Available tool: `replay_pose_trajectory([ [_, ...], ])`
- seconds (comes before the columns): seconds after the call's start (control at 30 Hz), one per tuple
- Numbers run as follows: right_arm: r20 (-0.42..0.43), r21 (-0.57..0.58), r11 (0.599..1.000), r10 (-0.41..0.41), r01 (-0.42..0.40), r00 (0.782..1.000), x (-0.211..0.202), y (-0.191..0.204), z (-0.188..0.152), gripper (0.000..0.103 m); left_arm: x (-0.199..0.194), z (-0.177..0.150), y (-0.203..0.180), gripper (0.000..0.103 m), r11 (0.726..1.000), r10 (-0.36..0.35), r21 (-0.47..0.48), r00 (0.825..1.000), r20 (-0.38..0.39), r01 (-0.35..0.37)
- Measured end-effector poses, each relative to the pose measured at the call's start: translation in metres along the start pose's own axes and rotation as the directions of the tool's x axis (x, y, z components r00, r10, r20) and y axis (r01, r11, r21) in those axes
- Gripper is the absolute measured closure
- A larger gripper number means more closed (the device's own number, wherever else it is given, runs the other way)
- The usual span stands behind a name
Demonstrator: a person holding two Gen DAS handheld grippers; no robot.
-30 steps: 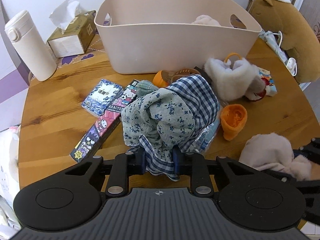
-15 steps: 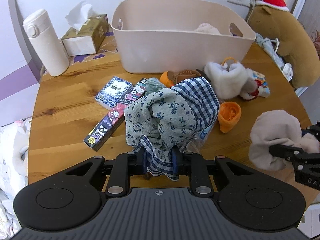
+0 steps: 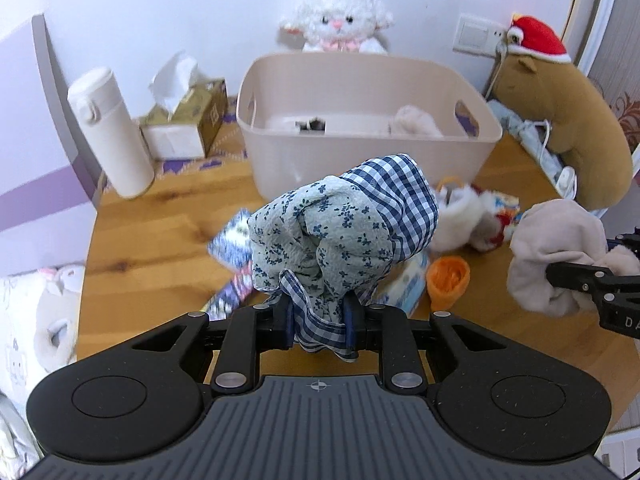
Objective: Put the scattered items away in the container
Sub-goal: 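Lift both held items and carry them over the beige basket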
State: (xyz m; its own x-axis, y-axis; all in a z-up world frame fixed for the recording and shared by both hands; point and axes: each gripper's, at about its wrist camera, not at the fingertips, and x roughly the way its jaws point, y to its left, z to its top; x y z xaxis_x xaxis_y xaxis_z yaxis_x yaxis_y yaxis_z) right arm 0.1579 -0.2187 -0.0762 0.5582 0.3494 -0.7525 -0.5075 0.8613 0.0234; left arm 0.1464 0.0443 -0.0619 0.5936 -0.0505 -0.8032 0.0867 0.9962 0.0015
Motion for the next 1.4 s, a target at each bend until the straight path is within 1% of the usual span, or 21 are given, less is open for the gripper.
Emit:
replay_pose_trajectory([
  [0.33, 0.091, -0.011, 0.999, -0.034, 0.036, 0.995, 0.003, -0.024, 0.048, 0.066, 0.003, 0.054, -0.005, 0.081, 1.0, -0.002, 0.016, 0.995, 0.096, 0.001],
  [0.47, 0.127, -0.003, 0.999, -0.044, 0.045, 0.991, 0.008, -0.032, 0.07, 0.066, 0.009, 0.075, -0.008, 0.081, 1.0, -0.003, 0.029, 0.993, 0.118, 0.0],
  [0.57, 0.138, 0.029, 0.999, -0.028, 0.024, 0.99, 0.016, -0.04, 0.086, 0.066, 0.015, 0.09, -0.01, 0.081, 0.999, -0.003, 0.033, 0.991, 0.132, -0.001],
  [0.67, 0.148, 0.018, 0.999, -0.045, 0.043, 0.988, 0.028, -0.045, 0.101, 0.066, 0.026, 0.104, -0.012, 0.081, 0.999, -0.001, 0.04, 0.991, 0.136, -0.005],
  [0.87, 0.131, 0.02, 0.998, -0.054, 0.052, 0.99, 0.057, -0.05, 0.121, 0.066, 0.056, 0.127, -0.017, 0.081, 0.998, 0.02, 0.062, 0.992, 0.124, -0.028],
  [0.93, 0.115, 0.014, 0.998, -0.054, 0.053, 0.992, 0.07, -0.05, 0.125, 0.066, 0.069, 0.133, -0.019, 0.081, 0.997, 0.037, 0.068, 0.991, 0.13, -0.047],
  [1.03, 0.094, -0.008, 0.998, -0.063, 0.064, 0.994, 0.085, -0.05, 0.13, 0.066, 0.086, 0.141, -0.022, 0.081, 0.996, 0.036, 0.08, 0.992, 0.122, -0.046],
  [1.2, 0.062, -0.027, 0.997, -0.072, 0.074, 0.995, 0.107, -0.049, 0.135, 0.066, 0.11, 0.147, -0.031, 0.081, 0.994, 0.033, 0.103, 0.994, 0.1, -0.044],
  [1.3, 0.04, -0.025, 0.997, -0.071, 0.072, 0.997, 0.119, -0.049, 0.137, 0.066, 0.123, 0.149, -0.037, 0.081, 0.991, 0.045, 0.118, 0.995, 0.086, -0.055],
  [1.4, 0.019, -0.033, 0.997, -0.068, 0.068, 0.998, 0.127, -0.047, 0.139, 0.064, 0.133, 0.148, -0.039, 0.081, 0.992, 0.036, 0.117, 0.998, 0.06, -0.042],
])
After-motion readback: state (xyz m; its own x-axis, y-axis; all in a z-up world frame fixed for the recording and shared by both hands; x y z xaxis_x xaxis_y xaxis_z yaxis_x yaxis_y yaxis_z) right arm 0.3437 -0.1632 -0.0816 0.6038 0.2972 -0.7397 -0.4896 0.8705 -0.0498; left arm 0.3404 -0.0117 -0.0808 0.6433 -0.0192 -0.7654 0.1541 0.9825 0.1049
